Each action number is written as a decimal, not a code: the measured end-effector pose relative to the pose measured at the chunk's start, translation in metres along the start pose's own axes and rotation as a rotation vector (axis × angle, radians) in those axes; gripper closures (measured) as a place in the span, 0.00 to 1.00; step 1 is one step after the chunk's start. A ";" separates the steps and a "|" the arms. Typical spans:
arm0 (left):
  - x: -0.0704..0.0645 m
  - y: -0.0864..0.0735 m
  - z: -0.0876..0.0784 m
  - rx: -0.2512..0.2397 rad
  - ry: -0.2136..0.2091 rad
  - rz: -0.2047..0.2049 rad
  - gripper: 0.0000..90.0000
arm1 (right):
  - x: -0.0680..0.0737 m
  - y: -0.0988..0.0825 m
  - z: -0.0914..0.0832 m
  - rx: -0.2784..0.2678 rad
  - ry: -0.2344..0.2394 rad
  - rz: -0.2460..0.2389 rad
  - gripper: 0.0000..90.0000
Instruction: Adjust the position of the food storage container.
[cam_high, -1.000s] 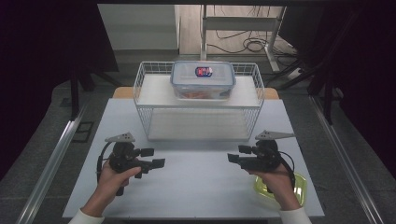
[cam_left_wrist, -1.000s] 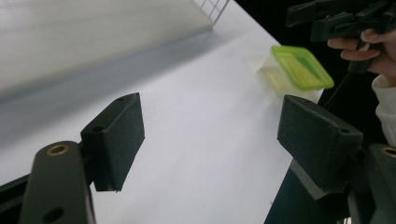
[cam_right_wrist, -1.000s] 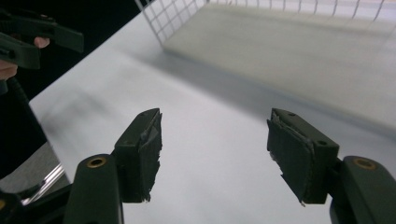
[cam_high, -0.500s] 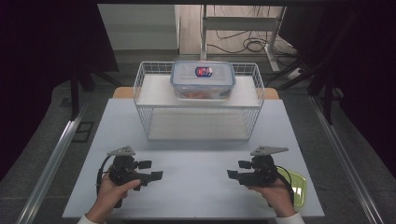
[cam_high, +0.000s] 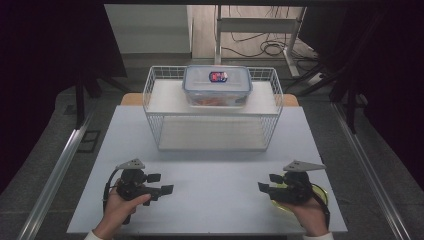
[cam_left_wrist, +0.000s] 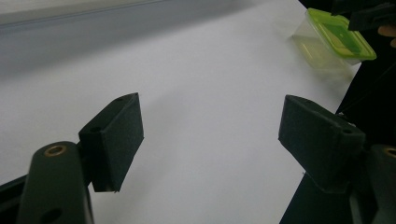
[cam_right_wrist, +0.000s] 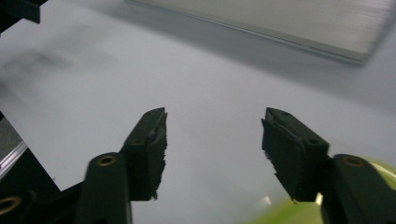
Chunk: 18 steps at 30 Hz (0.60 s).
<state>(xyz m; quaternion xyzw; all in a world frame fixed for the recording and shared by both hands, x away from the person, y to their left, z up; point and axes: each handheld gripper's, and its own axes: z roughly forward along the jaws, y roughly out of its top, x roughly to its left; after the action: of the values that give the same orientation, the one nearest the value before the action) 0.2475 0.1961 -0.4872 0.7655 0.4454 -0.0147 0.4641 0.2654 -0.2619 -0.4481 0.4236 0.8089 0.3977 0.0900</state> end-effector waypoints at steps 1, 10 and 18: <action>-0.002 -0.001 0.002 0.011 0.009 0.011 0.23 | -0.003 -0.003 -0.006 -0.002 -0.013 0.010 0.51; -0.002 -0.001 0.006 0.027 -0.002 0.017 0.23 | -0.043 -0.035 -0.062 0.011 -0.209 0.078 0.91; 0.000 0.000 0.006 0.026 0.004 0.009 0.24 | -0.091 -0.068 -0.099 0.043 -0.396 0.213 0.99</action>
<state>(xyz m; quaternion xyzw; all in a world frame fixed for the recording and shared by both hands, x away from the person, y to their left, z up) 0.2498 0.1922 -0.4910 0.7734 0.4428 -0.0166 0.4533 0.2326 -0.4094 -0.4487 0.5784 0.7344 0.2965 0.1955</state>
